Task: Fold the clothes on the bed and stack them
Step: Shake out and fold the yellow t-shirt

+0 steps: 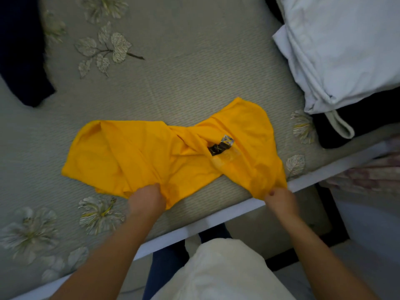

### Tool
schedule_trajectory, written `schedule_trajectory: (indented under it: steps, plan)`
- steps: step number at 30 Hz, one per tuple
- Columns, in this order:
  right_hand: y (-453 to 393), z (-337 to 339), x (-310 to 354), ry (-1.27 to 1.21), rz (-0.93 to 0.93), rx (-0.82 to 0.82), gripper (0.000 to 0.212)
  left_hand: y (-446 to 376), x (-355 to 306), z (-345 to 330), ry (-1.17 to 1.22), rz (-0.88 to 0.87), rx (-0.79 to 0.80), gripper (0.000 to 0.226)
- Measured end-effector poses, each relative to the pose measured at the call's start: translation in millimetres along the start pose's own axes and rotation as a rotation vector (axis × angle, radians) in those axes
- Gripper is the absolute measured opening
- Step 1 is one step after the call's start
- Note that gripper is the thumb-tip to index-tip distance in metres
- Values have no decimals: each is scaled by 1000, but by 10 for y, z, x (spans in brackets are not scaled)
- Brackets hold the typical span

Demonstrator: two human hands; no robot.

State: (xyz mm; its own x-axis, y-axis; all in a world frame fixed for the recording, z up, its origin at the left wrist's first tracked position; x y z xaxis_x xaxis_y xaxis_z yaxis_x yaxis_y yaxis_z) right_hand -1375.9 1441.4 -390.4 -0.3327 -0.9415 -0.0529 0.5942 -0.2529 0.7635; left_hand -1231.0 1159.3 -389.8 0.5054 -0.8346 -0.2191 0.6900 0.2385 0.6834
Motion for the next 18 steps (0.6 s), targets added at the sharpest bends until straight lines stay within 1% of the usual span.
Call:
schedule_trajectory:
  steps: [1, 2, 3, 4, 5, 6, 7, 9, 11, 13, 14, 16, 18]
  plan:
    - [-33, 144, 64, -131, 43, -151, 30, -49, -115, 112, -45, -82, -71, 18]
    - [-39, 286, 170, -209, 105, -294, 17, -97, -240, 241, -89, -195, -178, 7]
    - [-73, 382, 283, -218, 147, -366, 23, -151, -353, 337, -123, -298, -265, 10]
    - [-164, 441, 379, -214, 144, -373, 37, -207, -448, 404, -147, -373, -354, 23]
    - [-261, 489, 464, -214, 122, -339, 45, -281, -531, 466, -139, -408, -417, 36]
    - [-366, 522, 529, -204, 93, -302, 46, -389, -594, 510, -128, -398, -412, 46]
    - [-444, 551, 595, -188, 74, -257, 40, -491, -619, 541, -135, -366, -392, 51]
    - [-567, 564, 661, -207, 90, -167, 17, -715, -601, 568, -180, -283, -349, 50]
    - [-588, 580, 666, -253, 136, -98, 27, -868, -529, 583, -240, -216, -293, 40]
    - [-590, 660, 599, -343, 130, -73, 30, -928, -459, 683, -227, -196, -292, 34]
    - [-584, 749, 587, -390, 124, -71, 30, -931, -427, 776, -194, -202, -334, 32]
    - [-558, 1010, 694, -487, 126, -64, 22, -895, -394, 1087, -60, -209, -469, 28]
    - [-477, 1418, 977, -524, 193, -132, 20, -843, -394, 1508, 90, -207, -602, 29]
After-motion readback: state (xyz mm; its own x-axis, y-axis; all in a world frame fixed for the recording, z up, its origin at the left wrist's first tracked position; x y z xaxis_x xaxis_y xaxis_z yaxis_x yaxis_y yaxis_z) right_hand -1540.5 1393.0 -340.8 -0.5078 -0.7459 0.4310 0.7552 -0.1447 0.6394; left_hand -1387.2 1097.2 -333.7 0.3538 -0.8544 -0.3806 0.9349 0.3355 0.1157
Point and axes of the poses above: each hand's wrist, its own y-axis away from the middle knuckle, its own z-axis out of the back of the hand, x = y × z, the point moved 5 cm from there along -y, towards the middle knuckle, and after that the axes turned 15 degrees about -z, right-handed, at the moved point
